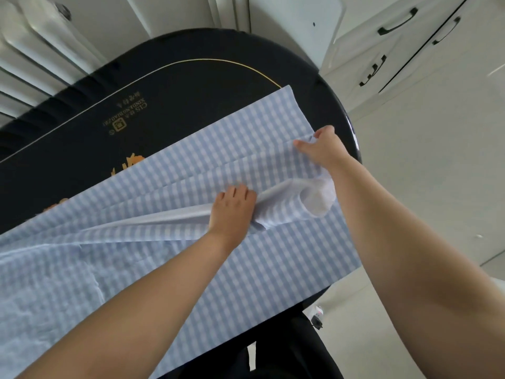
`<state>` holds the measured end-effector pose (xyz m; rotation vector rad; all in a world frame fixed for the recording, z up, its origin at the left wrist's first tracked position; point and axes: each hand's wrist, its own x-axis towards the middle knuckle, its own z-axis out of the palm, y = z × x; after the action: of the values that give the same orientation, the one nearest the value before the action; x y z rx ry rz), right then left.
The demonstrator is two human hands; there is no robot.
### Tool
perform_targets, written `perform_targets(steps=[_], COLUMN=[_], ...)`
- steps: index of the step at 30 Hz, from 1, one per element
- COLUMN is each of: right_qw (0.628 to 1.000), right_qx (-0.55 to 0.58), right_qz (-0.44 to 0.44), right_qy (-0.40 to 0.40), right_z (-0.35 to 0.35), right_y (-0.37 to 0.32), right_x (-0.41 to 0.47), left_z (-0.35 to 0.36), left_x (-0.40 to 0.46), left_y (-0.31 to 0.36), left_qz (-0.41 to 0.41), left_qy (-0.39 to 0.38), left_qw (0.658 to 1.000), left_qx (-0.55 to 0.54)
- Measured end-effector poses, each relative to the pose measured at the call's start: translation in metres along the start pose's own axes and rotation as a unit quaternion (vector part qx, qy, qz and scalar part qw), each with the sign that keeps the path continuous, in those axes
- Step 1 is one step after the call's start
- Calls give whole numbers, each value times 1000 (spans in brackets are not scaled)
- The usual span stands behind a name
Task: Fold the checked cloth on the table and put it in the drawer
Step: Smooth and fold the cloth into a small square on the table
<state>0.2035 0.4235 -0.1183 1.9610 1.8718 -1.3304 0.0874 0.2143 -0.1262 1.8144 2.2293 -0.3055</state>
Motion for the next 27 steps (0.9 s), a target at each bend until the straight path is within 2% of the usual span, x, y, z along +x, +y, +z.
perform_targets(steps=[3, 6, 7, 8, 9, 10, 13, 15, 17, 18, 19, 21, 22, 23, 25, 27], right_qw=[999, 987, 984, 986, 986, 971, 877, 823, 813, 831, 867, 957, 984, 985, 942, 922], right_qx=[7, -116, -122, -77, 25, 149, 414, 514, 536, 508, 452, 257, 118, -35, -253, -313], right_qz=[20, 21, 18, 22, 43, 77, 143, 136, 97, 73, 38, -51, -106, -158, -216, -225], right_qy=[-26, -113, -129, -144, -157, -169, -198, -198, -206, -215, -208, -122, -76, -52, -41, -41], right_z=[1, -5, -8, -12, -14, -15, -8, 0, 7, 12, 17, 30, 37, 43, 54, 61], right_y=[-1, 2, -1, -6, -9, -14, -26, -34, -38, -40, -41, -38, -35, -29, -14, -5], right_x=[8, 8, 7, 6, 8, 8, 9, 11, 11, 8, 6, 3, 4, 6, 7, 7], left_z=[9, 16, 19, 21, 25, 28, 34, 37, 31, 25, 19, 14, 14, 16, 18, 20], left_x=[-12, -20, -22, -24, -26, -28, -34, -36, -34, -31, -27, -17, -13, -10, -5, 0], left_y=[7, 9, 9, 8, 7, 7, 4, -1, -6, -11, -19, -42, -55, -67, -91, -109], left_qz=[30, 60, 71, 79, 86, 89, 90, 81, 15, -44, -111, -236, -279, -309, -338, -325], left_qy=[38, 71, 83, 88, 90, 91, 99, 89, 71, 59, 36, -21, -42, -61, -98, -128], left_qw=[999, 995, 994, 993, 992, 992, 991, 990, 987, 982, 973, 943, 933, 924, 911, 914], left_qx=[-7, -31, -29, -24, -13, 4, -19, -78, -142, -172, -201, -234, -226, -217, -214, -205])
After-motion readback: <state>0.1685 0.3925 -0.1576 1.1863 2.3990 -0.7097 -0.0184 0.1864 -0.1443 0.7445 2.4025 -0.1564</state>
